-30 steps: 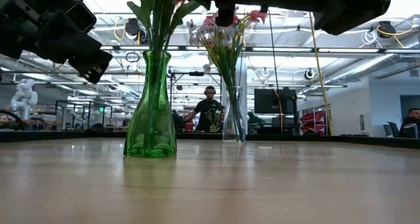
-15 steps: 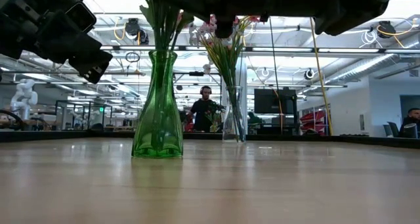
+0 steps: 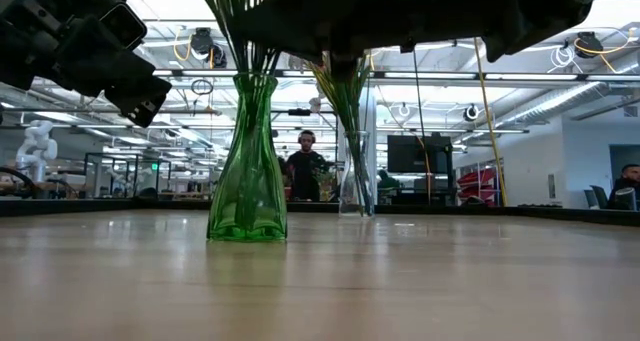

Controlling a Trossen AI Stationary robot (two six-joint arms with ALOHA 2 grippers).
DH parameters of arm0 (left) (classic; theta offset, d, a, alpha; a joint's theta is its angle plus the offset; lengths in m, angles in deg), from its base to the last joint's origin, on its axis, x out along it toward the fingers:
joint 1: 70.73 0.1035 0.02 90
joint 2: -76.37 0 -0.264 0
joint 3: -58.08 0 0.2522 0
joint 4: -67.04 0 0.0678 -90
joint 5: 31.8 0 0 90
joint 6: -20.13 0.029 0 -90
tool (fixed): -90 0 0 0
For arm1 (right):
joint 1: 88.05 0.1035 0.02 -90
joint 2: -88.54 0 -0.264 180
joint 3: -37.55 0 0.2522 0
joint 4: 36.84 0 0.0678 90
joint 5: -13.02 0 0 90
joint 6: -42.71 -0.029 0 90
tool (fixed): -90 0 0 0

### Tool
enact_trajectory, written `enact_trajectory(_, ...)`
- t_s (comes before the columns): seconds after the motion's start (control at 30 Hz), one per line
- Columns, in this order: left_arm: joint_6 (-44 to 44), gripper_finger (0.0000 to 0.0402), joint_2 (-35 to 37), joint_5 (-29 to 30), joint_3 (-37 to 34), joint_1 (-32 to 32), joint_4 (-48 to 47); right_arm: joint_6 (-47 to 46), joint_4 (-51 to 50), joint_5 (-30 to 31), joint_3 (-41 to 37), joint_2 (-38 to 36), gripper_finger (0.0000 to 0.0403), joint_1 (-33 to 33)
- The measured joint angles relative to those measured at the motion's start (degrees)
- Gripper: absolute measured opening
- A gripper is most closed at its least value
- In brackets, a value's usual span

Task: Sort flowers into vase by color
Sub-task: Put the orange flowers into the green flower vase

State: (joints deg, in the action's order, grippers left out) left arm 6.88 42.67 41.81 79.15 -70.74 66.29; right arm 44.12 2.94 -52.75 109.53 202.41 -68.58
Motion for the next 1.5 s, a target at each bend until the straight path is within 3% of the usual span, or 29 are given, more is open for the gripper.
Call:
enact_trajectory(0.33,0.0,0.0136,0.0,0.0,0.0,0.0,0.0,-2.4,-4.1,2.6,0.0,0.0,0.0002,0.0)
enact_trajectory(1.03,-0.1,0.0136,0.0,0.1,0.0,0.0,0.0,-2.7,-4.7,2.7,0.0,-0.9,0.0082,0.0)
enact_trajectory(1.5,0.0,0.0136,0.0,0.1,0.0,0.0,0.0,-3.4,-17.9,2.8,0.0,-7.4,0.0119,1.0)
